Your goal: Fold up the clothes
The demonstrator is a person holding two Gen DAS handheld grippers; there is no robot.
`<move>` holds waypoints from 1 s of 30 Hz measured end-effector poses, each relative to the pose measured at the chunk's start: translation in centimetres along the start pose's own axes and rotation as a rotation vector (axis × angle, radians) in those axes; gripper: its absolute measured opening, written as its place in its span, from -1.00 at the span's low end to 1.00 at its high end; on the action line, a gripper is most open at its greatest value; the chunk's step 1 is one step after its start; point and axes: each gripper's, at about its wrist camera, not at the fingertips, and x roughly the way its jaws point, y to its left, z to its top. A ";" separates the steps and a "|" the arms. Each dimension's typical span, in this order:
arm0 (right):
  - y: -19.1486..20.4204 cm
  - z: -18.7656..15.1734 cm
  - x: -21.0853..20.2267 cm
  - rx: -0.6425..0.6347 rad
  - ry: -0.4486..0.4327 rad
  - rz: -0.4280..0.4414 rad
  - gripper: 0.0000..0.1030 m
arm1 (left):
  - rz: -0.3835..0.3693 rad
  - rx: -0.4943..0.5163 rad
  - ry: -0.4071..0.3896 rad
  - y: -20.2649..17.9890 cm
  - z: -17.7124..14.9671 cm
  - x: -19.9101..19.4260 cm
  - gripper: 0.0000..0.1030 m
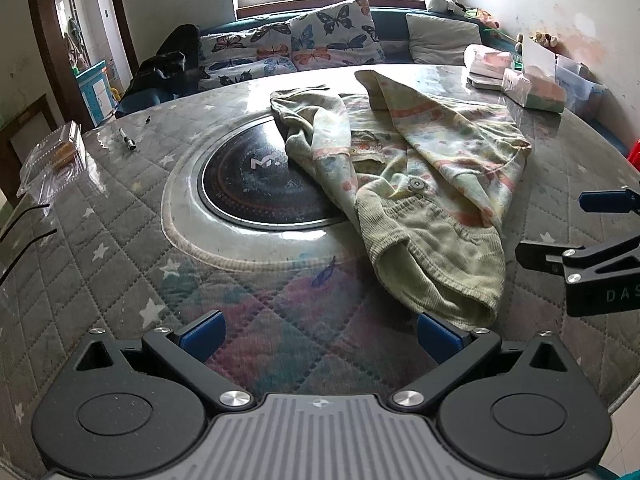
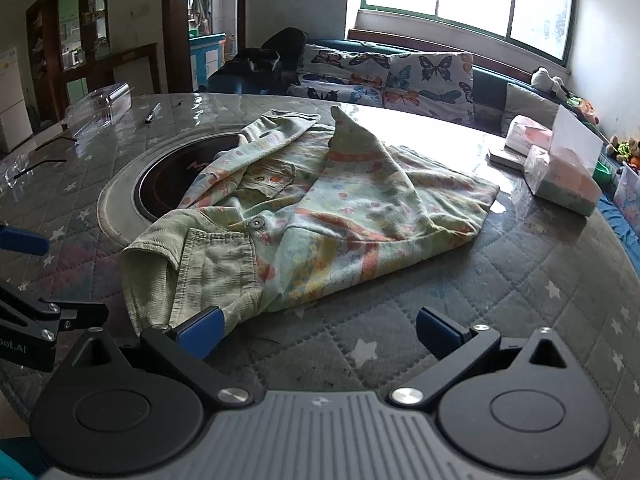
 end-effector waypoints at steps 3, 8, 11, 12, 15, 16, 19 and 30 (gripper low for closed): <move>0.0 0.5 0.3 -0.012 -0.003 0.003 1.00 | 0.002 0.002 -0.004 0.2 0.5 0.1 1.00; -0.3 1.4 0.9 -0.028 -0.011 0.009 1.00 | 0.013 -0.005 -0.013 0.9 1.5 0.5 1.00; -0.7 2.0 1.5 -0.030 -0.011 0.009 1.00 | 0.020 -0.006 -0.023 1.2 2.3 0.8 1.00; -0.8 2.2 1.8 -0.032 -0.011 0.009 0.99 | 0.024 -0.006 -0.027 1.3 2.6 0.9 1.00; -1.5 2.9 2.3 -0.029 -0.016 0.012 0.97 | 0.025 -0.009 -0.037 1.6 3.6 1.4 1.00; -1.8 3.3 2.6 -0.025 -0.015 0.013 0.94 | 0.026 -0.007 -0.043 1.6 4.0 1.5 1.00; -2.7 4.3 3.4 -0.015 -0.012 0.016 0.89 | 0.027 0.007 -0.065 1.5 5.3 2.2 1.00; -5.7 8.6 7.5 0.041 0.000 0.019 0.55 | -0.005 0.033 -0.109 1.0 9.6 5.7 0.87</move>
